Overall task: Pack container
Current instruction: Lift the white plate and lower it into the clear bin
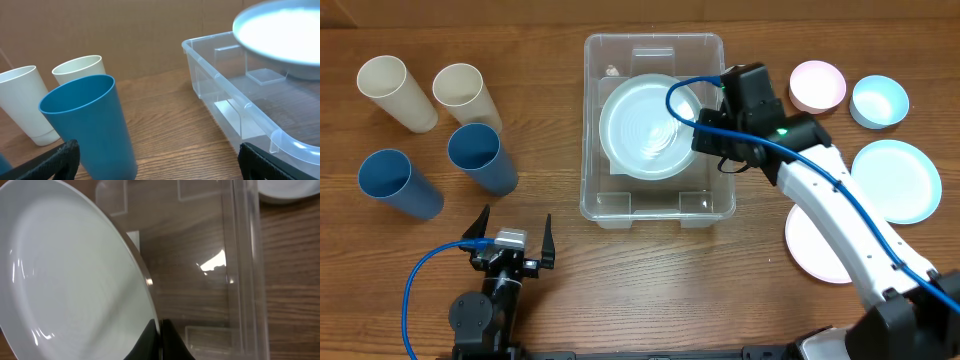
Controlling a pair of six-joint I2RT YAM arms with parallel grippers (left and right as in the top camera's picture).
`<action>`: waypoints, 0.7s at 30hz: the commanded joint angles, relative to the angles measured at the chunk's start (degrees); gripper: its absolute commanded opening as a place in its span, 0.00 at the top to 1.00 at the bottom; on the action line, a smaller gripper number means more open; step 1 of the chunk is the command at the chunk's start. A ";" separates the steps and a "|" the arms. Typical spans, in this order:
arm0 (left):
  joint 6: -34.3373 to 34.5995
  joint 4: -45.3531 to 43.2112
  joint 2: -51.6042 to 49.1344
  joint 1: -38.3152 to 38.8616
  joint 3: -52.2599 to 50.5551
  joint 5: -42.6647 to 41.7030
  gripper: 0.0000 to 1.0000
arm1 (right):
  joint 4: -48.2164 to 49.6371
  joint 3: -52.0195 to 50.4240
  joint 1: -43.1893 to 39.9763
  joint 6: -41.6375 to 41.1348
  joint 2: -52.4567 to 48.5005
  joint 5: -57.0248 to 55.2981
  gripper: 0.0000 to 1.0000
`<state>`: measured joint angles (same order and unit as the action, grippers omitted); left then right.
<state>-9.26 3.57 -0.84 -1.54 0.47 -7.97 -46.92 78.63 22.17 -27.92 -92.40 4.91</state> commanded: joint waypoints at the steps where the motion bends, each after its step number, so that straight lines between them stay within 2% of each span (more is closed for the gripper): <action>1: -1.05 0.04 0.57 -0.26 -0.20 -0.46 0.00 | -2.19 0.79 1.09 -0.72 -1.11 -1.03 0.96; 8: -1.05 0.04 0.57 -0.26 -0.20 -0.46 0.00 | -4.33 -2.62 1.75 -0.83 -1.49 -0.33 0.96; 21: -1.05 0.04 0.57 -0.26 -0.20 -0.46 0.00 | 1.99 -7.04 5.90 -0.85 -2.62 -1.81 0.96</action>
<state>-9.26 3.57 -0.84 -1.54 0.47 -7.94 -46.02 71.88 27.66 -28.49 -94.11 4.38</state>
